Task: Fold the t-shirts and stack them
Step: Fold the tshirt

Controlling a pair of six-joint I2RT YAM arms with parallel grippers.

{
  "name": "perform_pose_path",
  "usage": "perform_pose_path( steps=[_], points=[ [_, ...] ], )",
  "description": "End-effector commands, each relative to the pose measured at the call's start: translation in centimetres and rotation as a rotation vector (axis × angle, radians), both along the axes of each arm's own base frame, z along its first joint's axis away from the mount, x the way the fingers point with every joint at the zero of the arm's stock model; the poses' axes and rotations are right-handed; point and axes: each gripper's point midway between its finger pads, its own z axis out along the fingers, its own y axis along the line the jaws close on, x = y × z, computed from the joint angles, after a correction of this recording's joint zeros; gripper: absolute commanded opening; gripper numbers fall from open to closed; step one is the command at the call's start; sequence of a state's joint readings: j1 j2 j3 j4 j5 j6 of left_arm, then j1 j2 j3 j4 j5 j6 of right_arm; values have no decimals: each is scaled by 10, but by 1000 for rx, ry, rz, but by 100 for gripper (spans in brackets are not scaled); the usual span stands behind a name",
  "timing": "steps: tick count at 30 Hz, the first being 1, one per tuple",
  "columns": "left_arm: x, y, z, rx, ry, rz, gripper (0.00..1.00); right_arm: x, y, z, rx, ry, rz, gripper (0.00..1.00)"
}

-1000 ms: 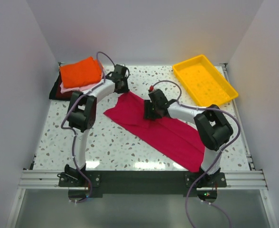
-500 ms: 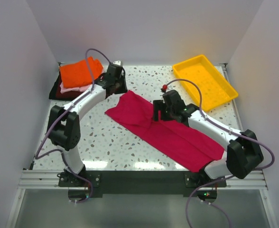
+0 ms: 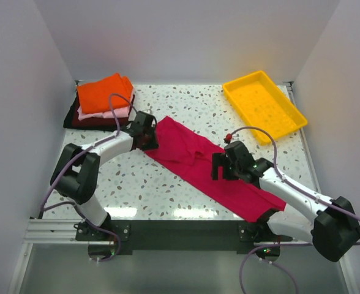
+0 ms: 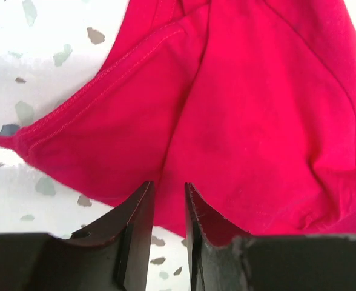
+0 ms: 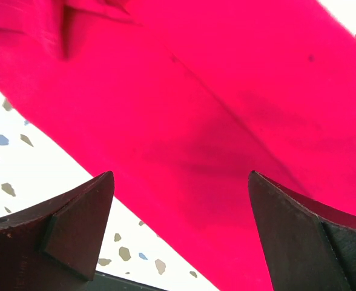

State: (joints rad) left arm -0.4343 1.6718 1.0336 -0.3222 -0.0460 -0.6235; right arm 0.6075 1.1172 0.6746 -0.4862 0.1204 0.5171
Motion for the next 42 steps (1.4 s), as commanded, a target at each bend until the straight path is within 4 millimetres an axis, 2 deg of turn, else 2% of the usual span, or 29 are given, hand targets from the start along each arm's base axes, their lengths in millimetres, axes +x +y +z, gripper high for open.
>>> perform_pose_path(
  steps=[1,6,12,14,18,19,20,22,23,25,27,28,30,31,33,34,35,36,38,39,40,41,42],
  points=[
    [19,-14,2,-60,-62,15,31,-7,0,-11,26,24,-31,96],
    [20,-13,-24,-34,-18,25,31,-15,4,-34,53,74,-43,95],
    [27,-6,-42,13,10,47,31,-22,10,-61,63,139,-42,94],
    [34,-5,-43,17,12,55,31,-22,13,-65,68,147,-41,94],
    [47,1,-58,42,39,66,31,-25,25,-71,85,166,-25,93],
    [56,4,-54,43,29,78,31,-25,27,-72,85,170,-24,93],
    [59,6,-62,52,45,82,31,-23,32,-70,98,166,-26,93],
    [73,9,-58,55,34,90,31,-26,40,-73,92,174,-13,93],
    [77,11,-65,66,44,91,31,-24,46,-69,97,166,-8,93],
    [93,10,-58,69,23,87,31,-27,58,-68,86,163,9,93],
    [102,11,-63,89,25,79,31,-31,72,-67,82,171,34,93],
    [114,11,-56,89,5,81,31,-31,76,-67,87,173,24,93],
    [123,12,-63,105,7,71,31,-33,88,-64,89,167,39,94],
    [135,11,-56,98,-14,71,31,-33,92,-62,96,163,30,94],
    [143,11,-64,111,-15,57,31,-32,103,-57,116,155,40,94],
    [155,8,-57,109,-44,55,31,-32,107,-54,125,153,44,94],
    [158,8,-64,122,-37,41,31,-30,112,-49,134,148,49,94],
    [171,4,-55,116,-68,36,31,-31,116,-47,139,149,59,94],
    [178,1,-62,124,-63,20,31,-30,125,-38,157,140,78,95],
    [191,-3,-52,113,-93,17,31,-31,129,-35,169,145,91,95],
    [193,-3,-61,121,-75,13,31,-29,134,-29,179,140,101,95],
    [198,-5,-59,118,-84,10,31,-29,136,-25,183,138,107,95],
    [210,-8,-47,106,-113,14,31,-29,137,-19,188,129,116,95]
  ],
)
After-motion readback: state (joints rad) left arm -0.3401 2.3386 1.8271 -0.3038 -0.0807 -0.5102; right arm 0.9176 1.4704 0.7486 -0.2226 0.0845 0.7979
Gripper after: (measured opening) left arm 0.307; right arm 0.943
